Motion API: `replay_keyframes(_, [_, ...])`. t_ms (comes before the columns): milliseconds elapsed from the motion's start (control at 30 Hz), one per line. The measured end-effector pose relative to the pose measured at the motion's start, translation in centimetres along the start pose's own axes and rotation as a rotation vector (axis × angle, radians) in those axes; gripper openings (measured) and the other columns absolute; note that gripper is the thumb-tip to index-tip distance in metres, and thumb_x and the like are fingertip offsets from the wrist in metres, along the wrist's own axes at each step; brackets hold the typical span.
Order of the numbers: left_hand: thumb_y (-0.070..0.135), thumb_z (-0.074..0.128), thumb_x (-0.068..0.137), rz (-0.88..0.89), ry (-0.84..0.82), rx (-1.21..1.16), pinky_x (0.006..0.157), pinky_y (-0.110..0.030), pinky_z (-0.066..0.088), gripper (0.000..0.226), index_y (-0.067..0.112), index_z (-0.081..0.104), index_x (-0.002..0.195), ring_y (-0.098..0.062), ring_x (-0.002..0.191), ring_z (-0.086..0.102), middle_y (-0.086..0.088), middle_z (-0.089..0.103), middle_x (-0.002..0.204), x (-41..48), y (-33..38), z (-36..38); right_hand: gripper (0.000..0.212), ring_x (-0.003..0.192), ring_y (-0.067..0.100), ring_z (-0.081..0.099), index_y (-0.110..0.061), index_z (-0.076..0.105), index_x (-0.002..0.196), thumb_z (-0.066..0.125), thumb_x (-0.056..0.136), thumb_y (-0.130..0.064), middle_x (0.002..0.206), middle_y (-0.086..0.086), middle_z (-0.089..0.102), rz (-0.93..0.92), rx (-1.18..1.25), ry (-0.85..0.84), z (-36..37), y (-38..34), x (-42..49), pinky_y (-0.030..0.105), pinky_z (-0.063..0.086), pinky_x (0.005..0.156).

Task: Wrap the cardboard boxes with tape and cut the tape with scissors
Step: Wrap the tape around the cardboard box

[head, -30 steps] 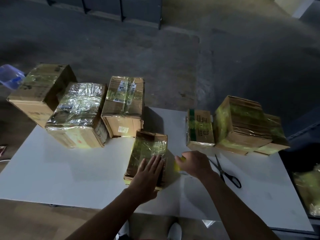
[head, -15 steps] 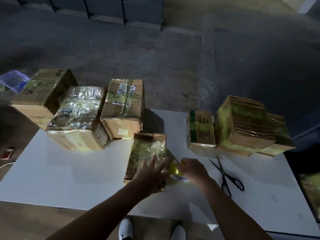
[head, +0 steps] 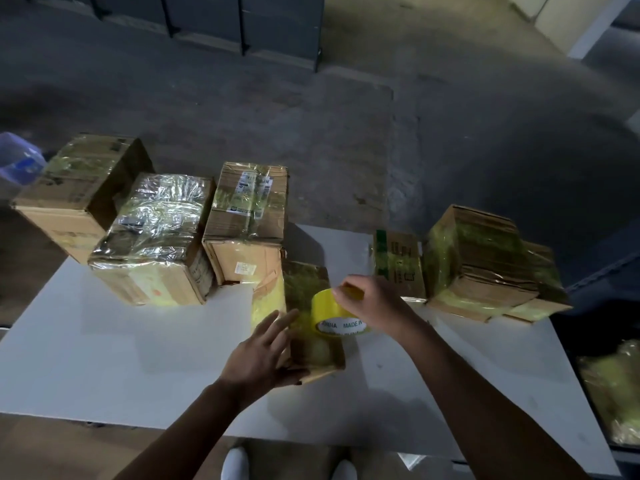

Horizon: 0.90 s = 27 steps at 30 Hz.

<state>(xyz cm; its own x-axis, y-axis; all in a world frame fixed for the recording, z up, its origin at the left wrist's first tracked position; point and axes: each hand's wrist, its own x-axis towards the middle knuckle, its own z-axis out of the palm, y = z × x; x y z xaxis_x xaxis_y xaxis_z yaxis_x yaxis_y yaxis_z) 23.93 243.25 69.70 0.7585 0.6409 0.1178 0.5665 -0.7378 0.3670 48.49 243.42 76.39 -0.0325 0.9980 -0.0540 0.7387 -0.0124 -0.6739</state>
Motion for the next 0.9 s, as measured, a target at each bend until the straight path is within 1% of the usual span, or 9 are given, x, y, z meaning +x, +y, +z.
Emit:
replay_keyframes(200, [0.053,0.079,0.067,0.015,0.068,-0.069,0.072,-0.042,0.061,0.077,0.017,0.045,0.125,-0.038,0.122,0.055,-0.01,0.055,0.137,-0.9,-1.2,0.5,0.044,0.043,0.007,0.033,-0.019,0.036,0.054,0.058,0.087,-0.038,0.047,-0.002,0.034,-0.042,-0.217,0.088,0.6,-0.9,0.2,0.021,0.024,0.043])
replay_keyframes(267, [0.057,0.072,0.071,0.025,0.082,-0.071,0.079,-0.041,0.059,0.072,0.017,0.046,0.125,-0.036,0.121,0.056,-0.01,0.055,0.136,-1.4,-1.7,0.4,0.045,0.043,0.008,0.031,-0.017,0.035,0.055,0.056,0.086,-0.041,0.047,-0.001,0.033,-0.014,-0.389,0.055,0.4,-0.4,0.0,0.026,0.025,0.043])
replay_keyframes(367, [0.064,0.066,0.073,0.031,0.099,0.011,0.094,-0.054,0.05,0.068,0.018,0.048,0.12,-0.033,0.12,0.058,-0.009,0.058,0.133,-1.5,-2.5,0.0,0.044,0.047,0.014,0.037,-0.013,0.041,0.057,0.055,0.089,-0.04,0.05,0.0,0.04,0.03,-0.387,0.013,0.8,0.1,0.2,0.029,0.025,0.046])
replay_keyframes(467, [0.07,0.07,0.063,-0.032,0.086,0.106,0.102,-0.062,0.038,0.08,0.019,0.049,0.121,-0.034,0.116,0.059,-0.005,0.062,0.127,-1.6,-2.3,-0.6,0.046,0.043,0.009,0.034,-0.014,0.038,0.055,0.053,0.089,-0.042,0.047,-0.001,0.037,0.022,-0.412,0.013,1.5,-0.8,0.7,0.026,0.025,0.044])
replay_keyframes(567, [0.082,0.059,0.058,-0.083,-0.015,0.193,0.103,-0.064,0.036,0.104,0.014,0.049,0.136,-0.035,0.123,0.053,-0.007,0.058,0.13,-1.0,-1.3,-1.6,0.048,0.041,0.006,0.028,-0.017,0.032,0.052,0.052,0.089,-0.041,0.045,-0.003,0.03,0.001,-0.426,0.015,1.8,-1.7,0.9,0.025,0.022,0.043])
replay_keyframes(633, [0.089,0.047,0.059,-0.1,-0.089,0.228,0.111,-0.061,0.026,0.121,0.009,0.032,0.148,-0.037,0.14,0.033,-0.013,0.039,0.15,0.0,0.0,-1.7,0.048,0.041,0.006,0.029,-0.018,0.032,0.052,0.051,0.09,-0.04,0.045,-0.003,0.031,-0.001,-0.42,0.008,2.0,-2.1,0.9,0.025,0.022,0.043])
replay_keyframes(733, [0.089,0.044,0.066,-0.116,-0.123,0.149,0.12,-0.042,-0.007,0.13,0.012,-0.023,0.147,-0.027,0.145,-0.022,-0.009,-0.021,0.157,1.3,1.1,-0.1,0.047,0.042,0.006,0.032,-0.019,0.034,0.052,0.05,0.091,-0.039,0.047,-0.004,0.034,0.003,-0.418,0.004,2.1,-2.4,0.8,0.025,0.023,0.043])
replay_keyframes(800, [0.086,0.048,0.068,-0.153,-0.135,0.119,0.119,-0.037,-0.013,0.131,0.013,-0.034,0.141,-0.024,0.143,-0.029,-0.008,-0.029,0.155,1.6,1.2,0.7,0.045,0.045,0.008,0.036,-0.018,0.04,0.054,0.05,0.092,-0.04,0.049,-0.003,0.039,0.01,-0.357,-0.005,1.7,-2.2,0.8,0.026,0.026,0.045])
replay_keyframes(900, [0.083,0.052,0.068,-0.167,-0.132,0.126,0.118,-0.035,-0.015,0.132,0.012,-0.032,0.141,-0.024,0.144,-0.026,-0.009,-0.027,0.156,1.5,0.8,1.0,0.039,0.054,0.008,0.05,-0.016,0.059,0.067,0.053,0.092,-0.045,0.06,-0.001,0.054,0.062,-0.171,-0.039,0.7,-1.0,0.4,0.025,0.034,0.052])
